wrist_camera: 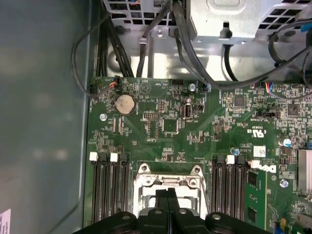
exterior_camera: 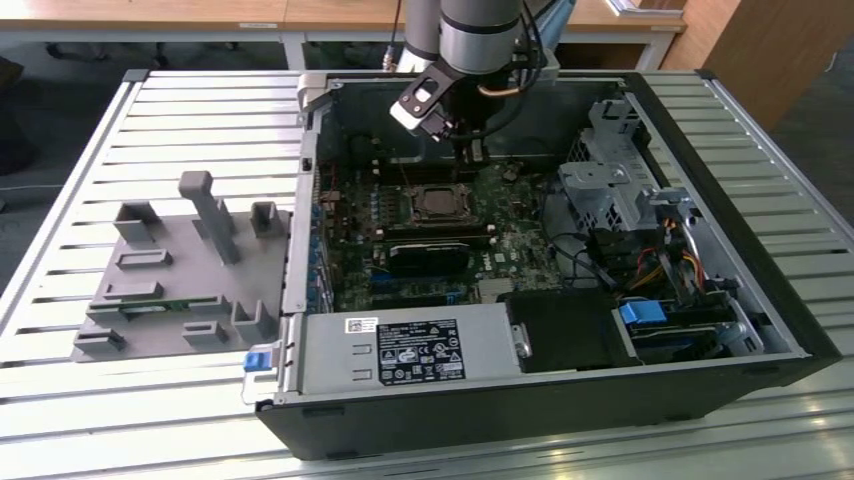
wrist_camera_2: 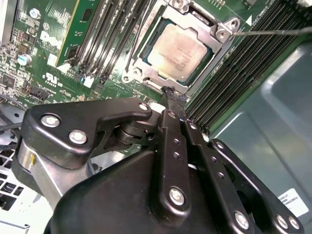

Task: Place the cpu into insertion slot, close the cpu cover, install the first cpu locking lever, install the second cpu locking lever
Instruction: 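Close the cpu cover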

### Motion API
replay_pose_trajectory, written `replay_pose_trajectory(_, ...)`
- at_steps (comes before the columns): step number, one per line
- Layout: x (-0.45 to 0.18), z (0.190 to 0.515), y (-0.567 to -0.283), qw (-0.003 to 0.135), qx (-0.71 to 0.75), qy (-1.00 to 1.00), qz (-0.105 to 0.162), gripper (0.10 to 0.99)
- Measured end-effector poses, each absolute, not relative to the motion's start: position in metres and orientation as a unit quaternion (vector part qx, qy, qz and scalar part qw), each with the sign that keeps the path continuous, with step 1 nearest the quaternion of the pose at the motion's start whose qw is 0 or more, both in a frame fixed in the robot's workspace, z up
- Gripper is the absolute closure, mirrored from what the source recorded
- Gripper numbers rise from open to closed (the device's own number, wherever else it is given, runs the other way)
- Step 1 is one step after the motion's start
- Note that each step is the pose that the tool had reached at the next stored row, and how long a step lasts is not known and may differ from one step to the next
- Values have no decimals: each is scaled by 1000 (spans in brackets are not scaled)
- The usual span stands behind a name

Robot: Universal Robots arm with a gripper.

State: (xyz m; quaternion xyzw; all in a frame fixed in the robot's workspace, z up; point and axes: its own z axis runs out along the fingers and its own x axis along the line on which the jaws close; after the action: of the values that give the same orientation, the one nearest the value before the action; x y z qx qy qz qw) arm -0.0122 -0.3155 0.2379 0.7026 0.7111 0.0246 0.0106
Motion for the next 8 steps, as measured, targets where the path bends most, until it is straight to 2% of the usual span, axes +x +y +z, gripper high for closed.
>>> replay_pose_trajectory(8, -15, 235, -317, 10, 703, 711, 24, 980)
